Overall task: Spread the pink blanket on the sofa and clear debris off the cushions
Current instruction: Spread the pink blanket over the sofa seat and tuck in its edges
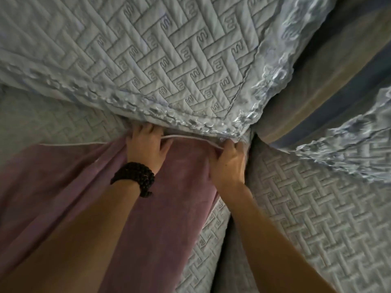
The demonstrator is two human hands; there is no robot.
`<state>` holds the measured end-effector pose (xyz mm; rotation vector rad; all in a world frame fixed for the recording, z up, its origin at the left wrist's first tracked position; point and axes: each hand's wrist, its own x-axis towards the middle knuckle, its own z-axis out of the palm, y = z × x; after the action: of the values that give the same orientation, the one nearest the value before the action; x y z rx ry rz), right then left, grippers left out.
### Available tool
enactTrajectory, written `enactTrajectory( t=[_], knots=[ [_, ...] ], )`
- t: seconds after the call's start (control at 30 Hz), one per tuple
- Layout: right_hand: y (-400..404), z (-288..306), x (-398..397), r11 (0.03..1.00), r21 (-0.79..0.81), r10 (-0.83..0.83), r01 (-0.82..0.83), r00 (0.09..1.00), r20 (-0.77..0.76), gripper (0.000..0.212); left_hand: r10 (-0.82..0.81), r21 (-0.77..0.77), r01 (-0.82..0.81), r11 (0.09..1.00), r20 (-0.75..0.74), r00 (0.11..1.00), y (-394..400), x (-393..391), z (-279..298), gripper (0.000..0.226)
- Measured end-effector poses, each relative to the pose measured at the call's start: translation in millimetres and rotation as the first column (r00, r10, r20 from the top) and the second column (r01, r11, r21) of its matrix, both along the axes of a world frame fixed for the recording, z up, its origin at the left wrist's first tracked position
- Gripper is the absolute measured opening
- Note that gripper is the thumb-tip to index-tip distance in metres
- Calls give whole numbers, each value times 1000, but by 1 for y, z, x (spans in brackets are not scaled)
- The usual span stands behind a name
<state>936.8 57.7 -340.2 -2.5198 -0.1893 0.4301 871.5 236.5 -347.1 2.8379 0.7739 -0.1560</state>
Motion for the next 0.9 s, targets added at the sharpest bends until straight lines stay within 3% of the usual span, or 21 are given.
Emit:
enactTrajectory(
  t=[0.13, 0.33, 0.43, 0.53, 0.73, 0.8, 0.9],
  knots=[
    [11, -19, -13, 999, 28, -45, 44, 999, 10, 42, 33, 27, -34, 999, 25, 999, -1, -5, -22, 35],
    [17, -12, -14, 998, 13, -58, 59, 996, -61, 48, 75, -99, -72, 992, 18, 997, 1, -6, -19, 37],
    [22, 8, -24, 995, -53, -87, 82, 990, -112, 61, -10, -210, 47, 976, 174, 985, 9, -18, 6, 31],
    [51, 36, -50, 996, -82, -55, 43, 988, -145, 66, -30, -172, 83, 982, 288, 957, 42, -53, 36, 22],
    [168, 68, -109, 951, 121, 291, -284, 955, -50, 26, 105, 48, -114, 992, 162, 981, 144, -163, 56, 16],
    [206, 65, -123, 882, 170, 459, -439, 882, -106, 25, 185, 22, -188, 982, 89, 979, 169, -193, 51, 20],
    [247, 47, -140, 738, 109, 673, -666, 718, -176, 32, 299, -44, -299, 953, -16, 954, 200, -225, 36, 31]
  ],
)
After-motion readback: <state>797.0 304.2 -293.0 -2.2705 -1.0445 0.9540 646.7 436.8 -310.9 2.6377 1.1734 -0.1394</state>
